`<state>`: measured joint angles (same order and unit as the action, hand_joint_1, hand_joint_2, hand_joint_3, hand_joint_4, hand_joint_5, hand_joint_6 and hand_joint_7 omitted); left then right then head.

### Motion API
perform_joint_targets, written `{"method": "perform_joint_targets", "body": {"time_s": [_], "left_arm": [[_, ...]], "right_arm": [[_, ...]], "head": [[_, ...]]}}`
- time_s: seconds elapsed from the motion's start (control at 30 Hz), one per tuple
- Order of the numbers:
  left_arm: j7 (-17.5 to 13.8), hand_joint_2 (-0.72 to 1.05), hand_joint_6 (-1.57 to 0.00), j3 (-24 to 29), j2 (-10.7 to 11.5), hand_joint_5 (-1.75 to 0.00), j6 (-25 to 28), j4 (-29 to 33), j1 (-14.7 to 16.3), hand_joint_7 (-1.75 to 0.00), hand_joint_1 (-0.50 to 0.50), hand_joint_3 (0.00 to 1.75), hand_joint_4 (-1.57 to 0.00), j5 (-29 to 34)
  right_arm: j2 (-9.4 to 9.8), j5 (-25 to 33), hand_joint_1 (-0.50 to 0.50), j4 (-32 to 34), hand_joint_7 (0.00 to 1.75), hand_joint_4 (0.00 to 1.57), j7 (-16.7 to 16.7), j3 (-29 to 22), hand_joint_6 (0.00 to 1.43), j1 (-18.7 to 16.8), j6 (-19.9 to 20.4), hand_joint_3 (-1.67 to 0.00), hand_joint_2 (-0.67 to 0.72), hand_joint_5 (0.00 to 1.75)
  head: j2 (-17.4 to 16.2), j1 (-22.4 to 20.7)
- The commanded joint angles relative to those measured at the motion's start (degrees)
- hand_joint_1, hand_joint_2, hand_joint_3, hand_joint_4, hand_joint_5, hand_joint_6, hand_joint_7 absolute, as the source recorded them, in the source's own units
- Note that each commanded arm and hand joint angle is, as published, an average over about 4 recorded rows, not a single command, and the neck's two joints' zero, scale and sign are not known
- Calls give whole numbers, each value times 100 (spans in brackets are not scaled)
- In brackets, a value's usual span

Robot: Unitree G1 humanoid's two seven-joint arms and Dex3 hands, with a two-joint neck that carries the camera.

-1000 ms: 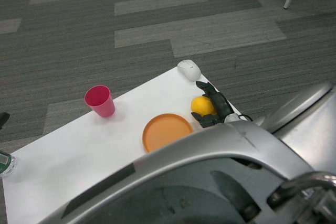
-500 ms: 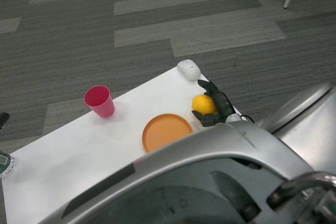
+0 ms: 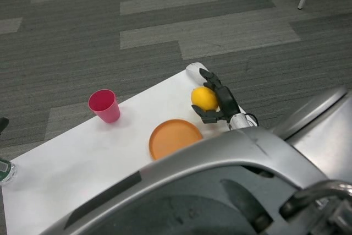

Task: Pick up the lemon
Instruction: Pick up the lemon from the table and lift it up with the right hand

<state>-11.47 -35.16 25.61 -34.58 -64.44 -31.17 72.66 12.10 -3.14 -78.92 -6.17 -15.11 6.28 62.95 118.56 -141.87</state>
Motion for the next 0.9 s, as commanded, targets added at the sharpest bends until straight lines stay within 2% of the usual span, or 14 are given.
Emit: {"method": "perform_joint_targets", "body": {"time_s": [0.03,0.33,0.4,0.73,0.83,0.9], "left_arm": [[5,96,0,36,58,0,-31,36,15,0,50,4,-4,-32],[2,96,0,49,58,0,-33,41,19,0,50,9,-4,-32],[0,96,0,60,58,0,-38,50,21,0,50,9,-4,-32],[-2,96,0,89,58,0,-40,72,41,0,50,9,-4,-32],[-4,96,0,89,58,0,-40,72,41,0,50,9,-4,-32],[-4,96,0,89,61,0,-40,72,41,0,50,9,-4,-32]], "right_arm": [[-63,-11,-12,351,14,0,55,52,0,49,187,-95,-60,78],[-191,-11,-12,1357,14,0,152,203,0,5,192,-95,-60,78],[-191,-11,-12,1505,14,0,152,260,0,5,192,-95,-60,82],[-199,6,-12,2058,14,0,152,478,0,-8,192,-95,-60,78],[-197,11,-12,2166,14,0,149,575,0,-41,187,-95,-60,85],[-195,17,-12,2267,14,0,145,636,0,-80,183,-95,-60,87]], "head": [[0,-26],[13,-120],[32,-290],[53,-672],[66,-840],[114,-1217]]}}
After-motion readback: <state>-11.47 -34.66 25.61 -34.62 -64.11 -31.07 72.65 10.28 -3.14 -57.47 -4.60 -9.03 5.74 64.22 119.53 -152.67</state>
